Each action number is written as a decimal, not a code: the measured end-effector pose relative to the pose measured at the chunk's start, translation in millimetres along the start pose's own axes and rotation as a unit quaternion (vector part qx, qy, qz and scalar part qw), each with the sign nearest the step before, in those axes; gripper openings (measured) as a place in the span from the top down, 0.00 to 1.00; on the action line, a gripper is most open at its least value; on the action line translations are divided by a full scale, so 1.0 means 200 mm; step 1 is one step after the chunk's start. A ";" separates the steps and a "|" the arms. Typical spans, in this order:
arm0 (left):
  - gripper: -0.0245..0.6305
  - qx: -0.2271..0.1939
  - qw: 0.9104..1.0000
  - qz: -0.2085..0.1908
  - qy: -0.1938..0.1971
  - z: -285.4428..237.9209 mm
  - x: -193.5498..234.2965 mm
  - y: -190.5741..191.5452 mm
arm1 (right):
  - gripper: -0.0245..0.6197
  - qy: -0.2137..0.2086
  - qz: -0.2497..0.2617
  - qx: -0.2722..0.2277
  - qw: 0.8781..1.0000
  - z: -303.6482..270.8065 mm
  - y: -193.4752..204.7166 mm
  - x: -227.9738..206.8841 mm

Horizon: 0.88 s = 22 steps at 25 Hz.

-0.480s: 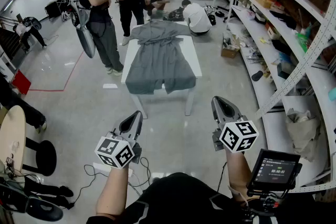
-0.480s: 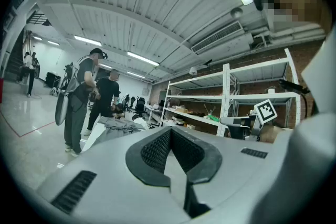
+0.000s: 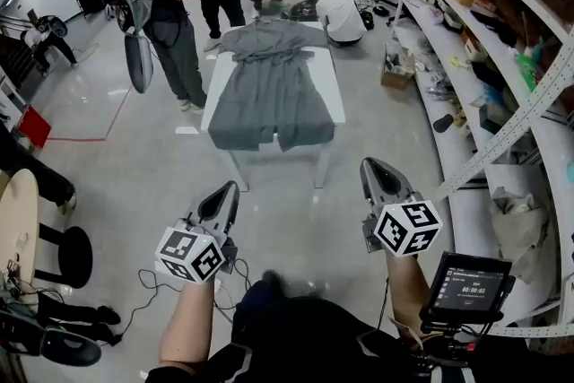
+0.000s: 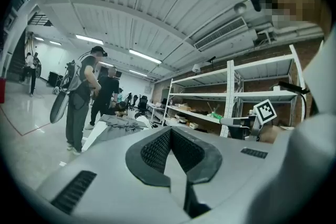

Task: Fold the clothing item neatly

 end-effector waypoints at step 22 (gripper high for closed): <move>0.98 0.005 0.998 0.010 0.068 -0.85 1.13 -0.24 | 0.95 0.060 0.009 0.029 0.998 -1.32 -0.07 -0.06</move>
Point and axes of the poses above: the fingertips, and each gripper's own axes: z backward along the fingers, x to its left, y out of its underside, the point moved 3 cm from there along z, backward along the fingers, and after that the axes turned 4 degrees about y, right-handed, at the moved point
